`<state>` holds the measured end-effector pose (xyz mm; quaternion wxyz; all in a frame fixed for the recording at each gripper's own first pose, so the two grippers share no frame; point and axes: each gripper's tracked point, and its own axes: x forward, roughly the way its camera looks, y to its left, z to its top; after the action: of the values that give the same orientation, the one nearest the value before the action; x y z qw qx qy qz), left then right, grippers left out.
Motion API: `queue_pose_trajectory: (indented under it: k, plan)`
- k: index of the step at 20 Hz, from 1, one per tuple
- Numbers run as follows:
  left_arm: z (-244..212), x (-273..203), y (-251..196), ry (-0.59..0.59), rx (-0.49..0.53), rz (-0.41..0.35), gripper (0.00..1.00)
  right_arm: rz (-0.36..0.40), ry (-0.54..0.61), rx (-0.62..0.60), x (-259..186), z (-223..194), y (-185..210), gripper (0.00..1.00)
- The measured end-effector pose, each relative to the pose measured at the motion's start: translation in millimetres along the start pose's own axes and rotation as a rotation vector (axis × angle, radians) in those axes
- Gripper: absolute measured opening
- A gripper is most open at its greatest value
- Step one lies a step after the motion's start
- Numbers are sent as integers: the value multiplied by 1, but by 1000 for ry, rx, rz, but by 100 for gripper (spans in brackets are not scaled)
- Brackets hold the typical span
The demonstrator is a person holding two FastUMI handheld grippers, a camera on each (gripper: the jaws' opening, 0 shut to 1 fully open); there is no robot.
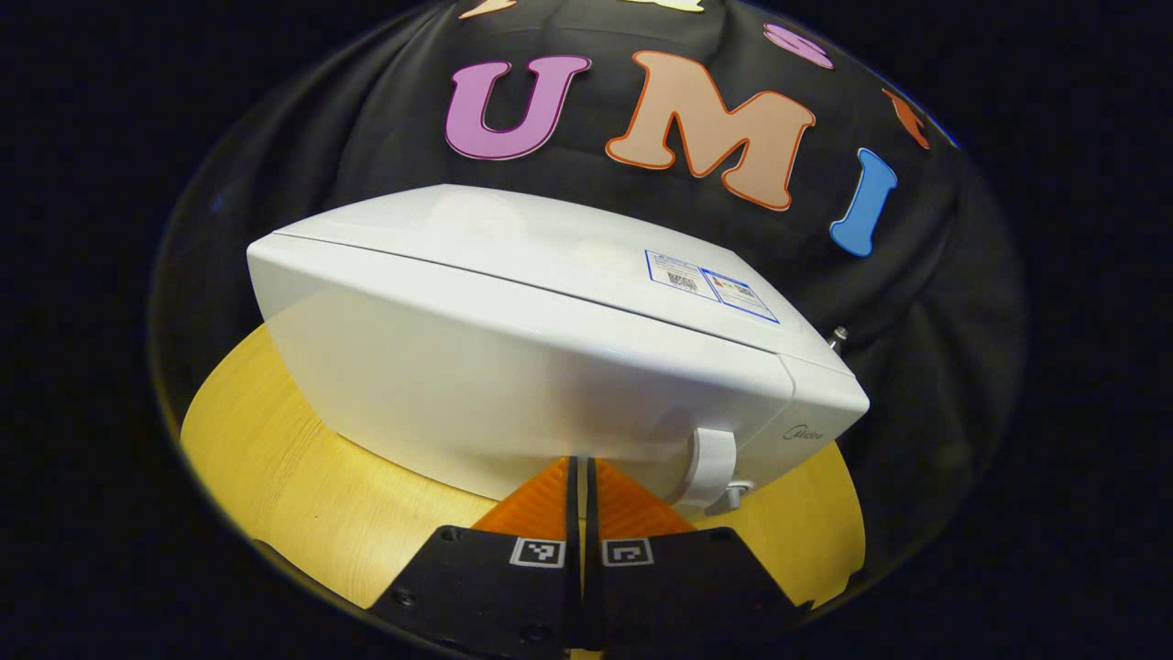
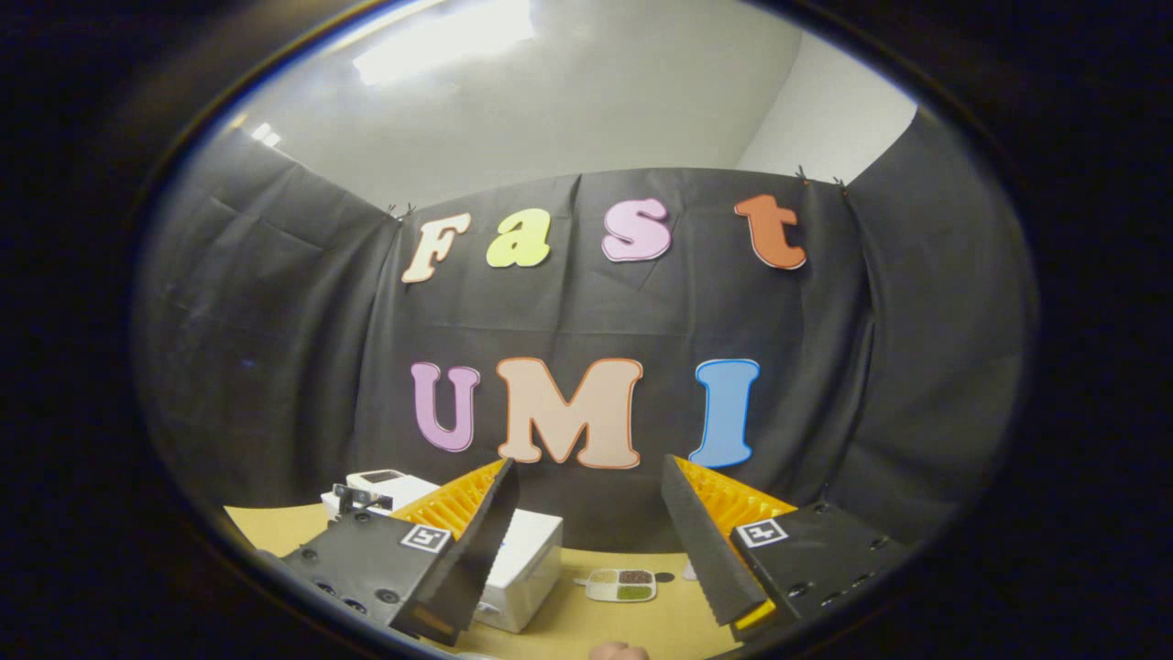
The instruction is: Open the microwave oven with the left hand, put the food in, and close the microwave oven.
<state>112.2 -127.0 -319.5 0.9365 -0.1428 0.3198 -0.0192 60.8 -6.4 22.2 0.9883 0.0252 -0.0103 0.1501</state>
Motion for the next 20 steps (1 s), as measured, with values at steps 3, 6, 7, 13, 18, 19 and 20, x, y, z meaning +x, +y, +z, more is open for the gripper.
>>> queue_pose_trajectory:
  k: [3, 6, 7, 13, 18, 19, 20]
  plan:
    - [8, -7, -1, -21, 17, -20, 0, -8, 4, 1, 0, 0, 3, 96]
    - [37, -31, -1, -80, 47, -38, 1, -12, 4, 0, 2, -1, 13, 96]
    - [58, -45, -3, -130, 57, -48, 1, -11, 3, -2, 3, -2, 17, 96]
    - [211, -155, -32, -484, 126, -145, 0, -20, -3, 34, 19, 3, 39, 96]
    - [270, -238, -37, -642, 149, -172, 1, -43, -41, 32, 28, 20, 48, 96]
    - [276, -245, -41, -657, 182, -184, 0, -51, -44, 34, 29, 20, 48, 91]
    - [278, -254, -47, -670, 217, -186, 1, -56, -47, 40, 30, 22, 50, 91]
